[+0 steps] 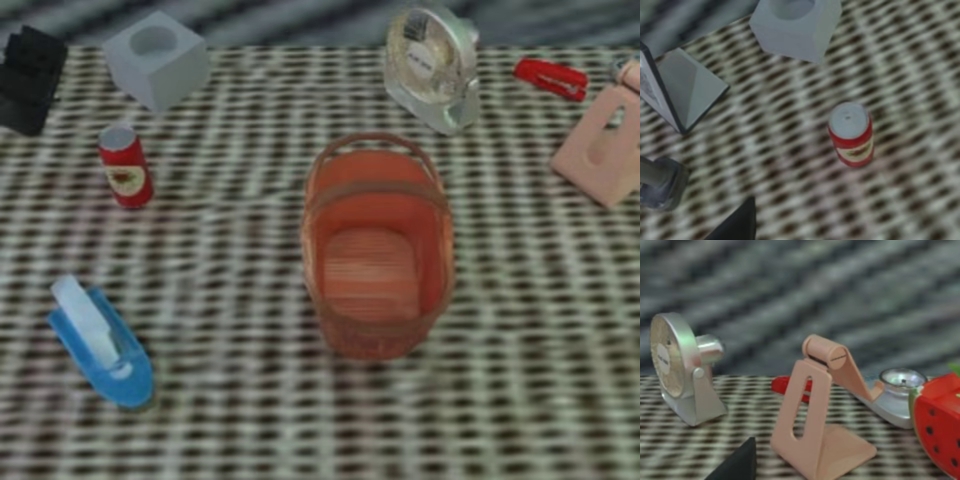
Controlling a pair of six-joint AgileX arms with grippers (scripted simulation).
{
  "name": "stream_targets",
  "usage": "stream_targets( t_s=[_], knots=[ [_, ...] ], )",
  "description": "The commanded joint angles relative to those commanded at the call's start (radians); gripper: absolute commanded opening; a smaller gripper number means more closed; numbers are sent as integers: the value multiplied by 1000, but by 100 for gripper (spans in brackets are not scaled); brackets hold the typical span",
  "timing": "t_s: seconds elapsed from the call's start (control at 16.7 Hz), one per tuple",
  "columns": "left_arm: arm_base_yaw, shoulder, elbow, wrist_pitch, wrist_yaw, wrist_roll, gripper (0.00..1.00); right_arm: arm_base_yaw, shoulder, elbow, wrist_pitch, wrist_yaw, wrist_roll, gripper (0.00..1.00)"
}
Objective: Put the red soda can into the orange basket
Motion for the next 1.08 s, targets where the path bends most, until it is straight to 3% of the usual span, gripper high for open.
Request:
stream_targets(
  t_s=[0.6, 0.84, 1.08],
  knots=[
    [-17, 991, 984, -585, -31, 253, 100, 0, 0, 0, 0, 0, 0, 100],
    [-16, 1253, 1241, -738, -46, 318, 100, 0, 0, 0, 0, 0, 0, 100],
    [-15, 1375, 1361, -809, -55, 348, 100, 0, 0, 0, 0, 0, 0, 100]
  ],
)
